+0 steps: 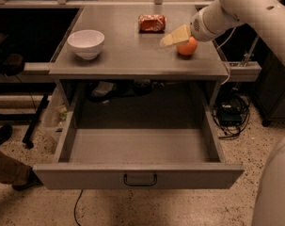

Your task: Place orange into top drawer

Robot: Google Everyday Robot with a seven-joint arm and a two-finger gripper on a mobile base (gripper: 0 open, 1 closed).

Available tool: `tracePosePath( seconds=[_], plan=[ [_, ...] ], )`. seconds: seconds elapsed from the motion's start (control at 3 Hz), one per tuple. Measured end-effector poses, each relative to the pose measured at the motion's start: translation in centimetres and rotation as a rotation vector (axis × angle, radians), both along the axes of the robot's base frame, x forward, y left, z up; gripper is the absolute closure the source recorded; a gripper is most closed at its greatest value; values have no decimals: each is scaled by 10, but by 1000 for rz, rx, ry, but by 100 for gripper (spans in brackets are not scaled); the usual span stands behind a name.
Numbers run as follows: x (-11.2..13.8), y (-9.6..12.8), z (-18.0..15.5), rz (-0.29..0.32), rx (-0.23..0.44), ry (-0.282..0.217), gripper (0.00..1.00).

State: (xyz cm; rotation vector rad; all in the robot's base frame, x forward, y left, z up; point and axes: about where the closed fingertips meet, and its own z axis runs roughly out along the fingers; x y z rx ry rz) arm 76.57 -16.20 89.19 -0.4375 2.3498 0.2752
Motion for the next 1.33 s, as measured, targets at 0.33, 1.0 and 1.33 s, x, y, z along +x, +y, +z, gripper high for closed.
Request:
tracePosePath(
  seconds=[0.33,1.0,1.33],
  plan=[
    [18,4,-8,-7,22,-8,0],
    [44,18,-23,10,52,1,19],
    [48,24,-29,32,55,9,42]
  ],
)
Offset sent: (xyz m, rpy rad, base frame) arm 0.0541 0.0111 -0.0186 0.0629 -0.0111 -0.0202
